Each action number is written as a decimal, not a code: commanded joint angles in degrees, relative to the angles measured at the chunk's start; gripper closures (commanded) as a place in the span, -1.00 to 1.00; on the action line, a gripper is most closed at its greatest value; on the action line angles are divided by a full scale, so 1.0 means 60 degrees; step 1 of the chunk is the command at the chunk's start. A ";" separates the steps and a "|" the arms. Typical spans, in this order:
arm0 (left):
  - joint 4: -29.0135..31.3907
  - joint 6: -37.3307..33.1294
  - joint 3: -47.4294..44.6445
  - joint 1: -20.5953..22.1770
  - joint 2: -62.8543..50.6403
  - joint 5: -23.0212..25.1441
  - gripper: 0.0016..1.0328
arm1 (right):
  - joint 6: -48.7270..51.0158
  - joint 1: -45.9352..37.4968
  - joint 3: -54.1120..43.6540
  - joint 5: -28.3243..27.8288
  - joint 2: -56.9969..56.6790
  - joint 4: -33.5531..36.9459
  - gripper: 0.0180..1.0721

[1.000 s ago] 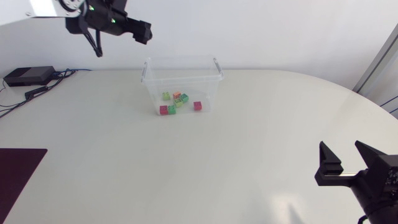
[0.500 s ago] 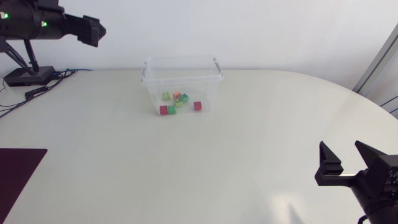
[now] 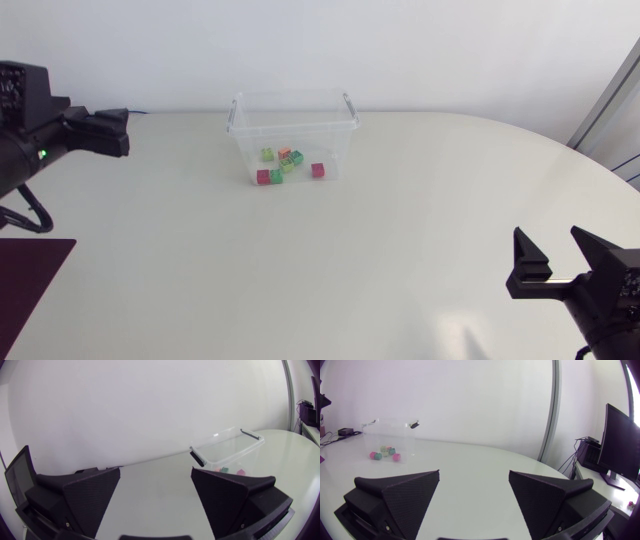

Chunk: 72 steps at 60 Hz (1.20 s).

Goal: Place the duplo bricks in the container

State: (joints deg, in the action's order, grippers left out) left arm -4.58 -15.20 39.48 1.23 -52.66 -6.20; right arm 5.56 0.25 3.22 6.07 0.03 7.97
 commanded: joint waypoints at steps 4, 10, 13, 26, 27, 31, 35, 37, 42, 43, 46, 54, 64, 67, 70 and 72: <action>-0.0951 0.0058 -0.1410 -0.0015 0.0721 -0.0212 -0.92 | -0.0180 -0.0057 -0.0054 0.0073 -0.0049 0.0254 -0.91; -0.1478 0.0146 -0.2084 0.0014 0.1189 -0.0256 -0.92 | -0.0180 -0.0057 -0.0054 0.0073 -0.0049 0.0254 -0.91; -0.1493 0.0292 -0.2377 0.0014 0.1453 -0.0256 -0.92 | -0.0180 -0.0057 -0.0054 0.0073 -0.0049 0.0254 -0.91; -0.1698 0.0380 -0.3138 -0.0045 0.1893 -0.0256 -0.92 | -0.0180 -0.0057 -0.0054 0.0073 -0.0049 0.0254 -0.91; -0.1698 0.0380 -0.3168 -0.0045 0.1922 -0.0256 -0.92 | -0.0180 -0.0057 -0.0054 0.0073 -0.0049 0.0254 -0.91; -0.1698 0.0366 -0.3373 -0.0045 0.2230 -0.0256 -0.92 | -0.0180 -0.0057 -0.0054 0.0073 -0.0049 0.0254 -0.91; -0.1698 0.0366 -0.3592 -0.0015 0.2596 -0.0242 -0.92 | -0.0180 -0.0057 -0.0054 0.0073 -0.0049 0.0254 -0.91; -0.1712 0.0366 -0.3695 -0.0001 0.2772 -0.0242 -0.92 | -0.0180 -0.0057 -0.0054 0.0073 -0.0049 0.0254 -0.91; -0.1727 0.0366 -0.3885 0.0014 0.3035 -0.0242 -0.92 | -0.0180 -0.0057 -0.0054 0.0073 -0.0049 0.0254 -0.91; -0.1727 0.0366 -0.3929 0.0014 0.3079 -0.0242 -0.92 | -0.0180 -0.0057 -0.0054 0.0073 -0.0049 0.0254 -0.91; -0.1727 0.0366 -0.4047 0.0014 0.3226 -0.0242 -0.92 | -0.0180 -0.0057 -0.0054 0.0073 -0.0049 0.0254 -0.91; -0.1698 0.0248 -0.4559 0.0116 0.3636 -0.0198 -0.92 | -0.0180 -0.0057 -0.0054 0.0073 -0.0049 0.0254 -0.91; -0.1446 0.0416 -0.4976 0.0083 0.4503 -0.0046 -0.92 | -0.0256 -0.0055 -0.0103 -0.0038 -0.0045 0.0092 -0.91; -0.1311 0.0546 -0.5075 0.0066 0.4765 0.0020 -0.92 | -0.0297 -0.0054 -0.0130 -0.0097 -0.0043 0.0006 -0.91; -0.1182 0.0669 -0.5168 0.0049 0.5014 0.0083 -0.92 | -0.0337 -0.0053 -0.0155 -0.0154 -0.0040 -0.0077 -0.91; -0.1096 0.0752 -0.5231 0.0038 0.5181 0.0125 -0.92 | -0.0363 -0.0053 -0.0172 -0.0192 -0.0039 -0.0133 -0.91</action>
State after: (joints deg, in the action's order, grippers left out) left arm -11.84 -12.99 9.98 1.63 -23.64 -6.15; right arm 5.15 0.25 3.22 5.52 0.03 7.68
